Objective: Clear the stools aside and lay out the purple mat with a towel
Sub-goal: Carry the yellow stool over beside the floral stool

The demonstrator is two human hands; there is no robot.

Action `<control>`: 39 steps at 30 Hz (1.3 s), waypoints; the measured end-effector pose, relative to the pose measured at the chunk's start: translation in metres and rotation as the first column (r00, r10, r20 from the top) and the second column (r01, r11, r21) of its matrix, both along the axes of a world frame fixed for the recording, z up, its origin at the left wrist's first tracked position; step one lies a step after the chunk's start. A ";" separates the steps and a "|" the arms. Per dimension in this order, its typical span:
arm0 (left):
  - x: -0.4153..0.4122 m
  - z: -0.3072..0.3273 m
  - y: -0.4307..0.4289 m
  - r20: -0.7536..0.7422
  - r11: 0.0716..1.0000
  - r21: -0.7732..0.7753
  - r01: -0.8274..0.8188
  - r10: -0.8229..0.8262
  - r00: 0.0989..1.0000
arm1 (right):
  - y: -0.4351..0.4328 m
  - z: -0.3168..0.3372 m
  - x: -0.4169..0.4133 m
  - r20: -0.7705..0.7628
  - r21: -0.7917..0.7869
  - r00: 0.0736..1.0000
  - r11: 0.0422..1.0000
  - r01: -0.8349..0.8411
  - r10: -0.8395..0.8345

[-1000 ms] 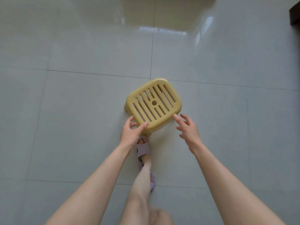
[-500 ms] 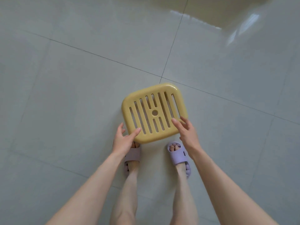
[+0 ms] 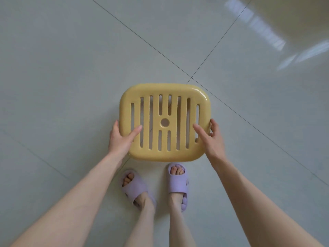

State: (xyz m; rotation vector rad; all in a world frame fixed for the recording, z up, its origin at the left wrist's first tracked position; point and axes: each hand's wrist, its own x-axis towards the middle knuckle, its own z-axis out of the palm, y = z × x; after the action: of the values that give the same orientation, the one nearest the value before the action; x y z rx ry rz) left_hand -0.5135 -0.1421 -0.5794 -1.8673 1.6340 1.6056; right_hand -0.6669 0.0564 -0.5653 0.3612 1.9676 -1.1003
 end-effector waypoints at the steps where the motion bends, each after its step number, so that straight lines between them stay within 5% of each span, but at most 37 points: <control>1: 0.000 -0.008 -0.001 -0.014 1.000 0.009 -0.014 0.014 1.000 | 0.000 -0.008 -0.003 -0.001 -0.002 1.000 1.000 -0.006 0.006; 15: 0.005 -0.021 -0.012 -0.160 0.986 -0.005 -0.166 0.163 0.974 | -0.012 -0.029 -0.004 -0.080 0.010 0.997 1.000 -0.003 0.004; 26: 0.067 0.076 -0.087 -0.250 0.936 -0.045 -0.350 0.329 0.911 | -0.117 0.071 0.022 -0.096 -0.064 0.986 0.988 -0.140 0.133; 39: 0.230 0.197 -0.230 -0.293 0.758 -0.069 -0.648 0.606 0.740 | -0.343 0.202 0.136 -0.146 -0.094 0.869 0.867 -0.489 0.473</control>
State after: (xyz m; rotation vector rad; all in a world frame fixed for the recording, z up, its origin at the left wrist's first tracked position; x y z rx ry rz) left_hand -0.2835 -0.3719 -0.3826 -2.6035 1.3072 2.0856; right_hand -0.5309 -0.2861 -0.3636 -0.2677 1.9287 -0.9240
